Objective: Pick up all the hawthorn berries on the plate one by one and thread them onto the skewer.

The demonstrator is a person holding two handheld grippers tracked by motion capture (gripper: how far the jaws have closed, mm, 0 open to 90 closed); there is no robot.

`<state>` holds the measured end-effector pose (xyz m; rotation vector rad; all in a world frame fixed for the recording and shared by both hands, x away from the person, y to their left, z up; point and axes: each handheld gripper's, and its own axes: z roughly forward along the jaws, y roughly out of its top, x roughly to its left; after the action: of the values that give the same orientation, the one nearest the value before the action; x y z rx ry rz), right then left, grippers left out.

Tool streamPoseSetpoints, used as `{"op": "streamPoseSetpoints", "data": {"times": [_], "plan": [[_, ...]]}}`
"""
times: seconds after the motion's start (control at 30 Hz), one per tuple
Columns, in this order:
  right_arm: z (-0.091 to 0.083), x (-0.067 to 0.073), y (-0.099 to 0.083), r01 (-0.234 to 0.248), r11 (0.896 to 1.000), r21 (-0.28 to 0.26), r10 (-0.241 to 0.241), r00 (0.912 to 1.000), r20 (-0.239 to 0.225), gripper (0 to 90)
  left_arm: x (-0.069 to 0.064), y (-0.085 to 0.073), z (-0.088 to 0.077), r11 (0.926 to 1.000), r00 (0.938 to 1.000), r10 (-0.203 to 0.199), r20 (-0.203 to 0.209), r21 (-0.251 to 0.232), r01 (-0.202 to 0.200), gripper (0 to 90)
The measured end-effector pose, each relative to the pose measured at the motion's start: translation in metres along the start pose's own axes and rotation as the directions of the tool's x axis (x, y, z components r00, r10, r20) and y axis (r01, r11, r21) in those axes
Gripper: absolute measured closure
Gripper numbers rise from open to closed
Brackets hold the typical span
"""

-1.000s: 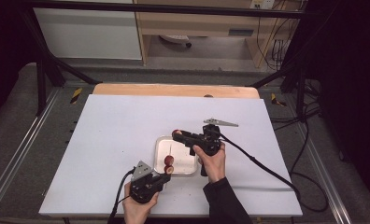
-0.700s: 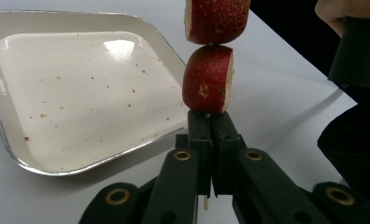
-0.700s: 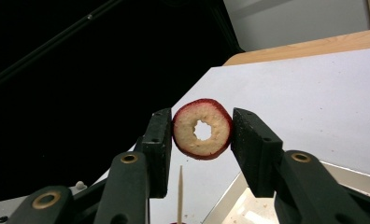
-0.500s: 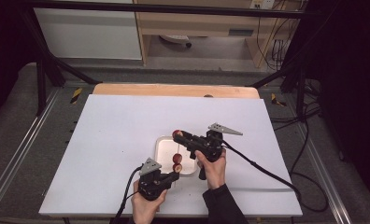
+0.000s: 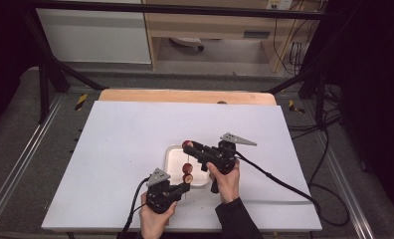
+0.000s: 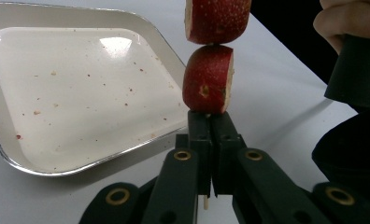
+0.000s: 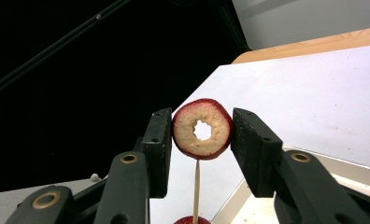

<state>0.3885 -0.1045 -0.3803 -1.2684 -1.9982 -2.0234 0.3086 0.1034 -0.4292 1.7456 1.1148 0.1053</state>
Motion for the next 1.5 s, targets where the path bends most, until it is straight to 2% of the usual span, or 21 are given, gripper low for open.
{"op": "streamPoseSetpoints", "data": {"times": [0.17,0.27,0.4,0.5,0.53,0.57,0.6,0.73,0.77,0.97,1.1,1.27,1.37,1.5], "plan": [[0.001,0.000,-0.003,0.029,1.000,-0.004,-0.029,0.9996,0.002,59.5,0.001,-0.001,0.001,0.9994,0.9991,-0.034,0.024,0.000,0.034,88.5],[0.002,0.000,-0.005,0.054,0.998,-0.015,-0.053,0.9985,0.007,59.5,0.002,-0.002,0.001,0.9977,0.9969,-0.068,0.040,-0.008,0.068,88.5],[0.003,0.001,-0.009,0.083,0.996,-0.035,-0.082,0.9965,0.012,59.5,0.001,-0.003,0.001,0.9916,0.9901,-0.126,0.061,-0.019,0.128,88.5],[0.004,0.002,-0.012,0.094,0.995,-0.044,-0.093,0.9955,0.017,59.5,0.000,-0.004,0.002,0.9876,0.9853,-0.154,0.074,-0.021,0.156,88.5],[0.004,0.002,-0.013,0.096,0.994,-0.047,-0.095,0.9953,0.019,59.6,-0.001,-0.004,0.003,0.9855,0.9826,-0.165,0.084,-0.023,0.168,88.5],[0.004,0.003,-0.013,0.099,0.994,-0.051,-0.098,0.9950,0.022,59.6,-0.002,-0.004,0.003,0.9804,0.9759,-0.190,0.107,-0.032,0.194,88.5],[0.004,0.003,-0.014,0.101,0.993,-0.055,-0.100,0.9947,0.025,59.6,-0.003,-0.005,0.004,0.9783,0.9731,-0.198,0.118,-0.038,0.204,88.5],[0.003,0.004,-0.015,0.108,0.993,-0.058,-0.106,0.9937,0.037,59.7,-0.008,-0.009,0.006,0.9643,0.9596,-0.246,0.136,-0.066,0.256,88.5],[0.002,0.005,-0.015,0.116,0.991,-0.059,-0.114,0.9926,0.041,59.7,-0.009,-0.010,0.007,0.9627,0.9583,-0.249,0.140,-0.072,0.261,88.5],[-0.004,0.006,-0.008,0.089,0.995,-0.038,-0.088,0.9957,0.030,59.6,-0.004,-0.010,0.005,0.9686,0.9673,-0.231,0.104,-0.069,0.239,88.0],[-0.005,0.005,-0.005,0.055,0.998,-0.007,-0.055,0.9983,0.021,59.6,-0.004,-0.011,0.004,0.9793,0.9801,-0.188,0.062,-0.064,0.192,88.0],[-0.006,0.005,-0.003,0.028,0.999,0.022,-0.029,0.9991,0.030,59.6,-0.003,-0.011,0.002,0.9870,0.9888,-0.148,0.020,-0.060,0.149,87.9],[-0.008,0.005,-0.002,0.024,0.999,0.028,-0.024,0.9992,0.031,59.8,-0.002,-0.011,0.000,0.9883,0.9903,-0.139,0.004,-0.064,0.139,87.5],[-0.006,0.005,-0.004,0.032,0.999,0.010,-0.033,0.9991,0.026,60.1,-0.005,-0.011,0.001,0.9884,0.9897,-0.140,0.032,-0.055,0.141,88.1]]}}
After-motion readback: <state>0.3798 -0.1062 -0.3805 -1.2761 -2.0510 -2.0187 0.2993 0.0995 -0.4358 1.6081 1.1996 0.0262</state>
